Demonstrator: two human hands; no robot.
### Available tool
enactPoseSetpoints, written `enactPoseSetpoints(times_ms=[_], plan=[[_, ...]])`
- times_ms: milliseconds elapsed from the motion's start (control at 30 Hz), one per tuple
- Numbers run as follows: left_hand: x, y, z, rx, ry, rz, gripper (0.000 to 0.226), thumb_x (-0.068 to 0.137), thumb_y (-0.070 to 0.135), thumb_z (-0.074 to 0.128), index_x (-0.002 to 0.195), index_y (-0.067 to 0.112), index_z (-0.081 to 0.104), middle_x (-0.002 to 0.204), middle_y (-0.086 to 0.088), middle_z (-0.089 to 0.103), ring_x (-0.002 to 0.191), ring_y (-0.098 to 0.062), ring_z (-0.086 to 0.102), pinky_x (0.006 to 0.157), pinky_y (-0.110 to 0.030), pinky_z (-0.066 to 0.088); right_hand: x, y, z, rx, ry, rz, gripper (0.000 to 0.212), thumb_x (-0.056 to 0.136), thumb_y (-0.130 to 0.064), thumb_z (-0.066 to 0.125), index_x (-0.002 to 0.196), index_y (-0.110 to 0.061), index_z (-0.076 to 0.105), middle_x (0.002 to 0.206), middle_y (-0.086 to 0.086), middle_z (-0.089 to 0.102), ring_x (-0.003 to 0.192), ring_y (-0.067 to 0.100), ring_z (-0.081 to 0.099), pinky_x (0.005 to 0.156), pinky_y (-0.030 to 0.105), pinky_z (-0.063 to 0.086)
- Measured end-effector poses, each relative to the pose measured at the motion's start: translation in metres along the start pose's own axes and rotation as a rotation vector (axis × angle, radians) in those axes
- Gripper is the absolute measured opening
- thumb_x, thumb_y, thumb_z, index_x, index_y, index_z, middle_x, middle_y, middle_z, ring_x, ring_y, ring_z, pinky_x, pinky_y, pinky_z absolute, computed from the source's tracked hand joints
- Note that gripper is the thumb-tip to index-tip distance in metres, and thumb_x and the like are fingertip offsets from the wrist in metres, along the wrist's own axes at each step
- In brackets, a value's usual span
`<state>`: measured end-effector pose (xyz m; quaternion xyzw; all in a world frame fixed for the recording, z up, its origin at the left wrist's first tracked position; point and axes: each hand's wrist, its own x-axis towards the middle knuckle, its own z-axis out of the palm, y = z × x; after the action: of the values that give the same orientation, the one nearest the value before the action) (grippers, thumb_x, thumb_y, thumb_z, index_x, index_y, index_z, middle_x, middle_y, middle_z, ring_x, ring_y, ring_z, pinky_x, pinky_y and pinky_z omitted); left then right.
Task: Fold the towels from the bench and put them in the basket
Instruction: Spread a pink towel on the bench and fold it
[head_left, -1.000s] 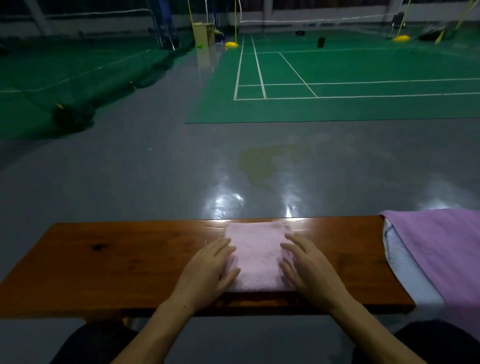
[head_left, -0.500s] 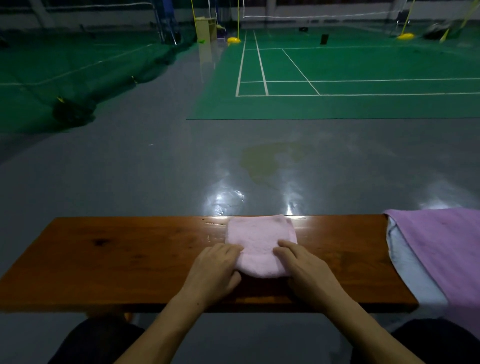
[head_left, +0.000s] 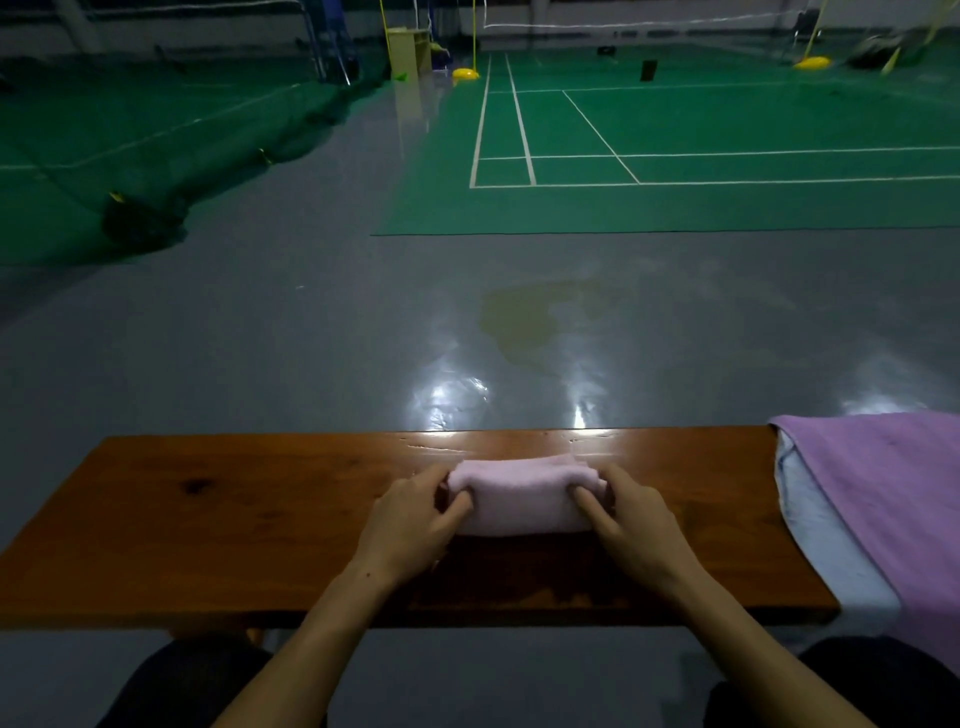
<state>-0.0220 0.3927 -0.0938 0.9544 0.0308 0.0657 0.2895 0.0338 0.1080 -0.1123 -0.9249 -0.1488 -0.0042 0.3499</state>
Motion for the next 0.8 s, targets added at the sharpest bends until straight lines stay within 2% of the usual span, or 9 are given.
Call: enactPoseSetpoints(times_ms=[67, 200, 300, 400, 500, 567, 667, 733, 800], plan=[[0.000, 0.002, 0.001, -0.003, 0.006, -0.023, 0.017, 0.097, 0.053, 0.051, 0.089, 0.039, 0.055, 0.080, 0.016, 0.066, 0.073, -0.007, 0.063, 0.062, -0.036, 0.056, -0.001, 0.001, 0.002, 0.002, 0.003, 0.049, 0.027, 0.102, -0.055, 0.052, 0.112, -0.032, 0.062, 0.097, -0.014, 0.072, 0.083, 0.002, 0.069, 0.075, 0.032, 0.064], [-0.002, 0.008, 0.003, 0.041, 0.022, -0.071, 0.018, 0.101, 0.050, 0.057, 0.086, 0.040, 0.055, 0.079, 0.016, 0.065, 0.072, -0.005, 0.061, 0.057, -0.026, 0.042, -0.001, -0.002, 0.004, -0.023, 0.003, 0.113, 0.035, 0.102, -0.057, 0.055, 0.116, -0.026, 0.066, 0.101, -0.009, 0.072, 0.086, 0.004, 0.067, 0.077, 0.030, 0.062], [-0.001, 0.004, 0.010, 0.165, 0.022, -0.145, 0.031, 0.096, 0.061, 0.051, 0.087, 0.033, 0.061, 0.083, 0.015, 0.069, 0.080, -0.011, 0.066, 0.070, -0.031, 0.056, 0.000, -0.004, 0.005, -0.165, -0.004, 0.164, 0.032, 0.099, -0.061, 0.058, 0.106, -0.030, 0.064, 0.090, -0.012, 0.067, 0.078, 0.004, 0.064, 0.071, 0.027, 0.058], [0.001, 0.001, 0.012, 0.206, 0.034, -0.188, 0.030, 0.091, 0.061, 0.055, 0.083, 0.032, 0.059, 0.080, 0.015, 0.065, 0.078, -0.010, 0.064, 0.075, -0.036, 0.059, 0.003, -0.006, 0.003, -0.245, -0.019, 0.237, 0.035, 0.095, -0.068, 0.056, 0.097, -0.034, 0.061, 0.085, -0.014, 0.066, 0.074, 0.004, 0.063, 0.071, 0.031, 0.061], [0.002, 0.001, 0.011, 0.210, 0.092, -0.136, 0.024, 0.089, 0.058, 0.061, 0.091, 0.035, 0.059, 0.092, 0.019, 0.064, 0.085, -0.007, 0.062, 0.072, -0.035, 0.059, 0.001, -0.010, 0.004, -0.285, 0.019, 0.283, 0.041, 0.094, -0.074, 0.051, 0.101, -0.035, 0.062, 0.088, -0.015, 0.068, 0.074, 0.004, 0.063, 0.073, 0.031, 0.061], [0.001, 0.001, 0.012, 0.281, 0.176, 0.009, 0.025, 0.090, 0.052, 0.060, 0.106, 0.033, 0.064, 0.106, 0.014, 0.066, 0.095, -0.013, 0.063, 0.074, -0.035, 0.059, -0.005, -0.015, 0.005, -0.372, 0.110, 0.259, 0.046, 0.095, -0.074, 0.050, 0.108, -0.032, 0.061, 0.096, -0.012, 0.070, 0.078, 0.007, 0.063, 0.071, 0.028, 0.059], [-0.002, 0.008, 0.023, 0.325, 0.160, 0.287, 0.043, 0.097, 0.047, 0.052, 0.131, 0.025, 0.065, 0.138, 0.001, 0.065, 0.128, -0.020, 0.059, 0.104, -0.039, 0.052, -0.015, -0.028, 0.017, -0.548, 0.310, -0.025, 0.042, 0.098, -0.055, 0.057, 0.123, -0.022, 0.064, 0.128, 0.005, 0.066, 0.110, 0.026, 0.062, 0.088, 0.041, 0.056], [-0.007, 0.014, 0.037, 0.354, 0.082, 0.383, 0.050, 0.103, 0.048, 0.046, 0.146, 0.025, 0.057, 0.156, -0.001, 0.052, 0.148, -0.021, 0.045, 0.123, -0.041, 0.035, -0.024, -0.040, 0.038, -0.523, 0.242, -0.243, 0.045, 0.099, -0.040, 0.056, 0.138, -0.018, 0.059, 0.153, 0.015, 0.050, 0.140, 0.039, 0.047, 0.111, 0.053, 0.045], [-0.014, 0.013, 0.052, 0.426, 0.006, 0.352, 0.055, 0.109, 0.048, 0.031, 0.158, 0.025, 0.043, 0.166, -0.001, 0.039, 0.157, -0.020, 0.029, 0.127, -0.040, 0.018, -0.034, -0.044, 0.061, -0.503, 0.088, -0.299, 0.055, 0.105, -0.040, 0.042, 0.156, -0.017, 0.043, 0.168, 0.013, 0.032, 0.156, 0.038, 0.028, 0.124, 0.057, 0.026]])
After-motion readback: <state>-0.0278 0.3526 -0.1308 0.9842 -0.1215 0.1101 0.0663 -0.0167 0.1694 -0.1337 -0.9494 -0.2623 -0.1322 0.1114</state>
